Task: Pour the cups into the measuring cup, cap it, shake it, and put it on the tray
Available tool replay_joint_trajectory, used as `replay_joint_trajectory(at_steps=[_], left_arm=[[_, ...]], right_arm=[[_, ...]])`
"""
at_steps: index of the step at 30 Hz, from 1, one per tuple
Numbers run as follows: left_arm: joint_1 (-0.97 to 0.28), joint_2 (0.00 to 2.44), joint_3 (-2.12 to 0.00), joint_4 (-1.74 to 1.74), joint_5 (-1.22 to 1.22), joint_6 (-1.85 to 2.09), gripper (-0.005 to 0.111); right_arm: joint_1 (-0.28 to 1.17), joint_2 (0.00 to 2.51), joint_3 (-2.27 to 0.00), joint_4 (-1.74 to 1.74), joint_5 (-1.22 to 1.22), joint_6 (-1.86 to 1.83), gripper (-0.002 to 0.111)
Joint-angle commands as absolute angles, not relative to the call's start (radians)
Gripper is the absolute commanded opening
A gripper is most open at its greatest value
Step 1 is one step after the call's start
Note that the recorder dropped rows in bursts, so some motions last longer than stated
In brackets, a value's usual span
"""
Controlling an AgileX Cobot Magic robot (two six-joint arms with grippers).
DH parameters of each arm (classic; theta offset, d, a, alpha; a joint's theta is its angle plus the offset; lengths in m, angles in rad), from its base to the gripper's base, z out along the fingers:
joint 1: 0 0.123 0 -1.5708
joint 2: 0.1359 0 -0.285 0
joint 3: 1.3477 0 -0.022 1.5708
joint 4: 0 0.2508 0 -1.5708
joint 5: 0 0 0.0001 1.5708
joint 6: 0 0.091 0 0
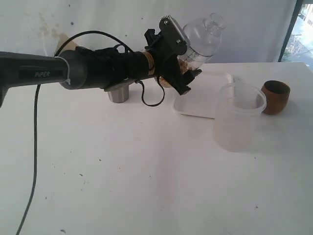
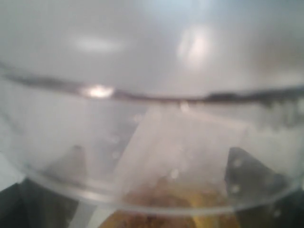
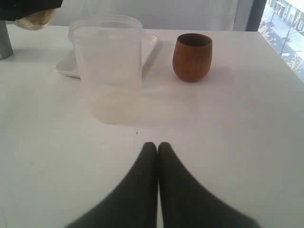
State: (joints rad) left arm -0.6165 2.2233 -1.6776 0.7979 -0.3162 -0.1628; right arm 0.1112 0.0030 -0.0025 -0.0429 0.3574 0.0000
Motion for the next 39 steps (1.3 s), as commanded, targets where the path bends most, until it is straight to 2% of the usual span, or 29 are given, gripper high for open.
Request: replay_joint_trajectory(at_steps=[1, 12, 24, 39], left_arm=[[-0.642, 2.207, -1.745, 0.799, -0.271, -0.103, 0.0], [-0.71, 2.207, -1.768, 0.802, -0.043, 0.145, 0.0], [-0.715, 2.207, -1.768, 0.802, 0.03, 0.358, 0.0], [-0.755, 2.207, -1.851, 0.896, 0.223, 0.375, 0.0]], right_arm=[[0.109, 0.0, 0.0, -0.049, 0.347, 0.0, 0.0], [0.109, 0.0, 0.0, -0.049, 0.347, 0.0, 0.0], [0.109, 0.0, 0.0, -0.049, 0.347, 0.0, 0.0], [0.109, 0.0, 0.0, -0.049, 0.347, 0.0, 0.0]])
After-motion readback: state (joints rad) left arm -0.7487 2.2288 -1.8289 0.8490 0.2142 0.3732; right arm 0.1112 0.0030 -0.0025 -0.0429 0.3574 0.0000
